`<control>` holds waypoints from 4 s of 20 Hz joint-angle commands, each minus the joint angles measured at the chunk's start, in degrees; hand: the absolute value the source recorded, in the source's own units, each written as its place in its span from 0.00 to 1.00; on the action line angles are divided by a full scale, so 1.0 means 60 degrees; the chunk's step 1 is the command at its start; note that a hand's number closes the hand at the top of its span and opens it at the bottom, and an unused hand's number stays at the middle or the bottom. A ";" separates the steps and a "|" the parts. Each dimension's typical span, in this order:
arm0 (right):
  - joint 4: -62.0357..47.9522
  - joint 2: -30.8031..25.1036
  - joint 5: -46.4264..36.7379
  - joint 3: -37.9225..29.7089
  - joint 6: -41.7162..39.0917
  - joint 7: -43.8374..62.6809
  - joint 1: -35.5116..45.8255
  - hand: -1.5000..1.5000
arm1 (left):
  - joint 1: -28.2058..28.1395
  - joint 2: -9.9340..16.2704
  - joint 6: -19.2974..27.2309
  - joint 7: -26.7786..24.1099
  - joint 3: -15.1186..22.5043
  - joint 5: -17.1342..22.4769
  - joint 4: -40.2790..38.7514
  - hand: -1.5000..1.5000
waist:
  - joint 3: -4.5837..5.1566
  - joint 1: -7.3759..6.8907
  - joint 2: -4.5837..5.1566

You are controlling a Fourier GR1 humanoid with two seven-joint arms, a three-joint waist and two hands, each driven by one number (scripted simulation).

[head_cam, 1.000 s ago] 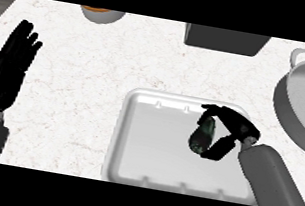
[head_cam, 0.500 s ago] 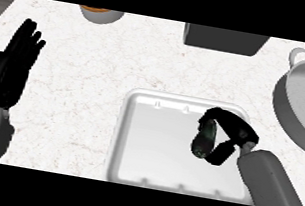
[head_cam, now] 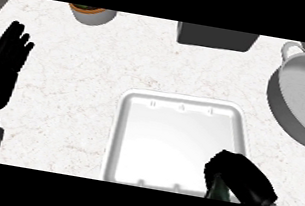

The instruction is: Pick the eggplant from the tray and place it in the pot

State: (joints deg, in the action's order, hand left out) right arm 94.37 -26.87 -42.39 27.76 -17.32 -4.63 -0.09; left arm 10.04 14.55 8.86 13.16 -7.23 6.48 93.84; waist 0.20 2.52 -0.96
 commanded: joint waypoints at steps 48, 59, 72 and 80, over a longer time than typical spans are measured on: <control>-0.8624 -0.1545 0.1079 -0.7638 0.5898 -0.4244 0.4595 1.00 | 0.0698 -0.0143 -0.0606 -0.0060 -0.0019 -0.0134 -0.0239 0.50 | -0.0060 -0.0857 0.0295; -1.2450 -0.1767 0.1979 -0.8186 0.3092 -0.5463 0.6137 0.00 | 0.0526 -0.0864 -0.0178 -0.0421 0.0449 -0.0517 -0.0391 0.50 | -0.0080 -0.0874 0.0347; -1.3918 -0.3127 0.4696 -1.0675 -0.0502 -0.6195 0.7010 0.00 | 0.0751 -0.0830 -0.0165 -0.0127 0.0415 -0.0522 -0.0447 0.50 | -0.0085 -0.0725 0.0350; -1.4243 -0.4694 0.4860 -1.0897 -0.2105 -0.6495 0.6112 0.00 | 0.0768 -0.0732 -0.0230 0.0008 0.0383 -0.0512 -0.0286 0.50 | -0.0115 -0.0770 0.0389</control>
State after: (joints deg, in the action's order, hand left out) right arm 9.84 -50.98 -14.10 -36.70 -23.59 -41.80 38.15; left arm 14.43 10.74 7.18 13.69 -5.53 4.04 92.85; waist -0.44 -2.25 1.26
